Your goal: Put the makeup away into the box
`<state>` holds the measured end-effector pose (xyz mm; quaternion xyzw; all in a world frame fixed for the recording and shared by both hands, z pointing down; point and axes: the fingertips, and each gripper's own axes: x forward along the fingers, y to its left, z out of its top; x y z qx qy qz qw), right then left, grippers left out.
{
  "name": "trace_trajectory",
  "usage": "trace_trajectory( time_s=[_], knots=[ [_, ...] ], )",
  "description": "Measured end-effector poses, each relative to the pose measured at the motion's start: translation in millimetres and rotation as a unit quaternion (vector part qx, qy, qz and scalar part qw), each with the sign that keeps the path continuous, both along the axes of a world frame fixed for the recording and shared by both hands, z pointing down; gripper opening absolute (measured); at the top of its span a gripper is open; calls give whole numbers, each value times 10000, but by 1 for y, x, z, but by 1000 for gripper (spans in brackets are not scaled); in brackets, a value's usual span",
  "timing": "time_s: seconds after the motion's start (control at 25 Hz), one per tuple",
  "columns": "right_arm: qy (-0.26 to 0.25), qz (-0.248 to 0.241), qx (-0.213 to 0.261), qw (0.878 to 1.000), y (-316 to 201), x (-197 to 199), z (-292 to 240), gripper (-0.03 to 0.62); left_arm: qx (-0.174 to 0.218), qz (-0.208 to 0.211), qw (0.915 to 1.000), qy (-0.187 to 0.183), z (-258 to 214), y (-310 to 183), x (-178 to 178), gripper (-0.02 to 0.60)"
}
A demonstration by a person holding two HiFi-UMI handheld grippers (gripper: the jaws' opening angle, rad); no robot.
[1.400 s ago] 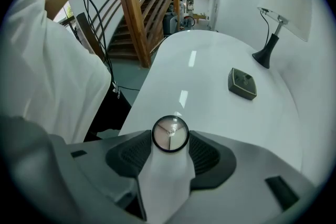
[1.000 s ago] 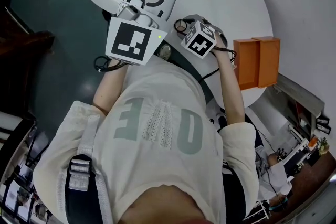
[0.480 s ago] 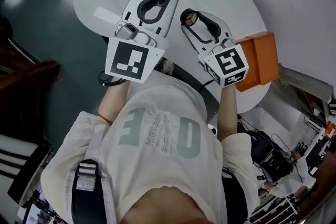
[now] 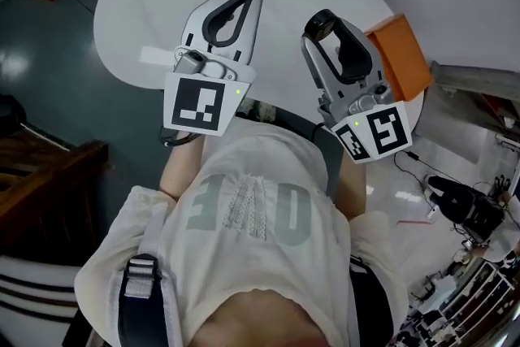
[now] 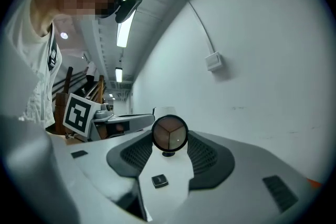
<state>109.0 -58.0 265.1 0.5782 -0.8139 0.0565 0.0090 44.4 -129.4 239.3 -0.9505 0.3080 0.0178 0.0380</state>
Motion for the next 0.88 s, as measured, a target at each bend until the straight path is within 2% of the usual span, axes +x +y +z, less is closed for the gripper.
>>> trace_trajectory(
  time_s=[0.16,0.28,0.36,0.48,0.6,0.76,0.88],
  knots=[
    [191,370,-120,9991,0,17,1,215,-2,162,9999,-28,0,3,12,6],
    [371,996,-462,9933,-2,46,11,215,-33,274,9996,6,1,6,17,6],
    [524,1513,-851,9834,-1,75,27,215,-86,323,9994,24,2,8,20,6],
    [706,2274,-1574,9584,11,126,64,215,-168,367,9992,5,6,9,23,6],
    [616,2841,-2444,9251,36,173,117,215,-204,401,9990,-42,10,10,26,6],
    [95,3027,-3650,8804,75,211,190,215,-165,448,9988,-105,10,14,30,6],
    [-185,3081,-4216,8527,95,226,229,215,-153,448,9988,-125,10,17,32,6]
  ],
)
